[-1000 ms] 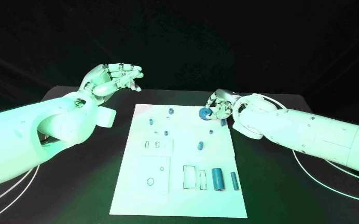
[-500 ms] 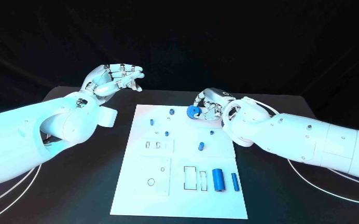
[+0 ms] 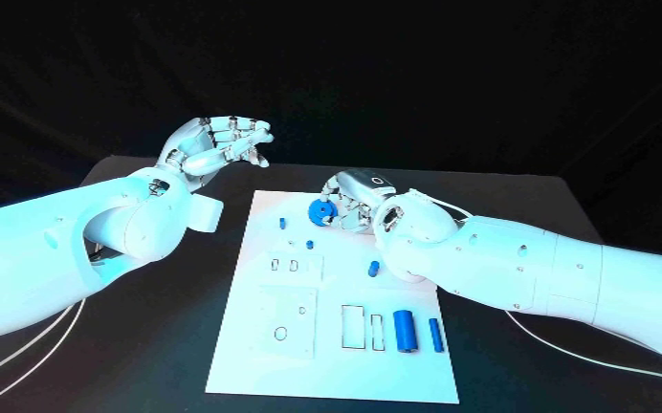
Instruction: Assemble the parts on the task board
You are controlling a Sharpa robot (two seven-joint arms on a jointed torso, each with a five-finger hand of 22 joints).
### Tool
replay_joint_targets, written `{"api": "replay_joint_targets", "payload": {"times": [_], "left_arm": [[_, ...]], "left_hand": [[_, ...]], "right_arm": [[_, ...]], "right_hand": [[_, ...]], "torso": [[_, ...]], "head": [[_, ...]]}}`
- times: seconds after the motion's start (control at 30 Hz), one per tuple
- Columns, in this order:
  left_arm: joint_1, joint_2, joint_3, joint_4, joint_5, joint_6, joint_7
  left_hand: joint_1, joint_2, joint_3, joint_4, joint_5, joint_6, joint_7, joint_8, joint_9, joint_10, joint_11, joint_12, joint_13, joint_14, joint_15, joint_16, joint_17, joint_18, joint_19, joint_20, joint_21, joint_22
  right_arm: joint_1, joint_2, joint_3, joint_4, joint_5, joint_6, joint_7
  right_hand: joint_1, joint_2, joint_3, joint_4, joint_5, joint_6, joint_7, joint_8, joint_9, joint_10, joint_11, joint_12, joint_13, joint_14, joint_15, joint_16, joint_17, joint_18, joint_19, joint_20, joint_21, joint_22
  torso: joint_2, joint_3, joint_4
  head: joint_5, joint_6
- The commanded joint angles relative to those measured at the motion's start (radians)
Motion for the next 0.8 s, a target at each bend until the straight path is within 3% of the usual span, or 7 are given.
{"api": "replay_joint_targets", "payload": {"times": [0.03,0.2,0.33,0.8], "left_arm": [[0.002,0.004,0.001,0.001,0.001,0.019,0.01],[0.002,0.008,0.001,-0.001,0.001,0.018,0.009],[0.002,0.011,0.001,-0.002,0.001,0.019,0.009],[0.002,0.018,0.001,-0.005,0.001,0.02,0.006]], "left_hand": [[-0.009,0.001,-0.001,0.001,-0.003,-0.008,0.002,-0.004,0.001,-0.008,0.0,-0.005,0.001,-0.007,0.001,0.003,-0.001,0.011,-0.006,0.001,0.005,0.001],[-0.009,0.001,-0.001,0.001,-0.003,-0.008,0.002,-0.004,0.001,-0.008,0.0,-0.005,0.001,-0.007,0.001,0.003,-0.001,0.011,-0.006,0.001,0.005,0.001],[-0.009,0.001,-0.001,0.001,-0.003,-0.008,0.002,-0.004,0.001,-0.008,0.0,-0.005,0.001,-0.007,0.001,0.003,-0.001,0.011,-0.006,0.001,0.005,0.001],[-0.008,0.002,-0.002,0.0,-0.003,-0.008,0.002,-0.003,0.002,-0.009,0.0,-0.004,0.002,-0.008,0.001,0.004,-0.002,0.011,-0.007,0.002,0.006,0.002]], "right_arm": [[-0.004,0.026,-0.001,-0.025,-0.044,-0.009,-0.008],[-0.009,0.054,-0.004,-0.057,-0.046,0.001,-0.008],[-0.015,0.073,-0.005,-0.083,-0.046,0.007,-0.008],[-0.027,0.109,-0.009,-0.147,-0.043,0.047,0.005]], "right_hand": [[-0.003,-0.001,0.008,-0.002,0.005,0.008,-0.002,-0.002,0.0,0.025,-0.002,0.005,0.151,0.098,-0.007,0.004,0.235,-0.013,0.006,0.002,0.004,0.092],[-0.003,-0.001,0.008,-0.002,0.005,0.008,-0.002,-0.002,0.0,0.025,-0.002,0.005,0.151,0.098,-0.007,0.004,0.235,-0.013,0.006,0.002,0.004,0.092],[-0.004,-0.002,0.012,-0.003,0.005,0.007,-0.001,-0.004,0.0,0.026,-0.002,0.005,0.151,0.098,-0.007,0.003,0.234,-0.012,0.006,0.002,0.004,0.092],[-0.016,-0.009,0.024,-0.001,-0.006,0.003,0.002,-0.011,-0.002,0.025,0.001,0.004,0.15,0.098,-0.005,0.003,0.233,-0.012,0.004,0.003,0.001,0.09]], "torso": [[0.0,0.0011,-0.001],[0.001,-0.0004,-0.0005],[0.001,0.0024,-0.0031],[0.0,0.0034,-0.002]], "head": [[0.003,-0.004],[0.004,-0.005],[0.009,-0.008],[0.012,-0.014]]}}
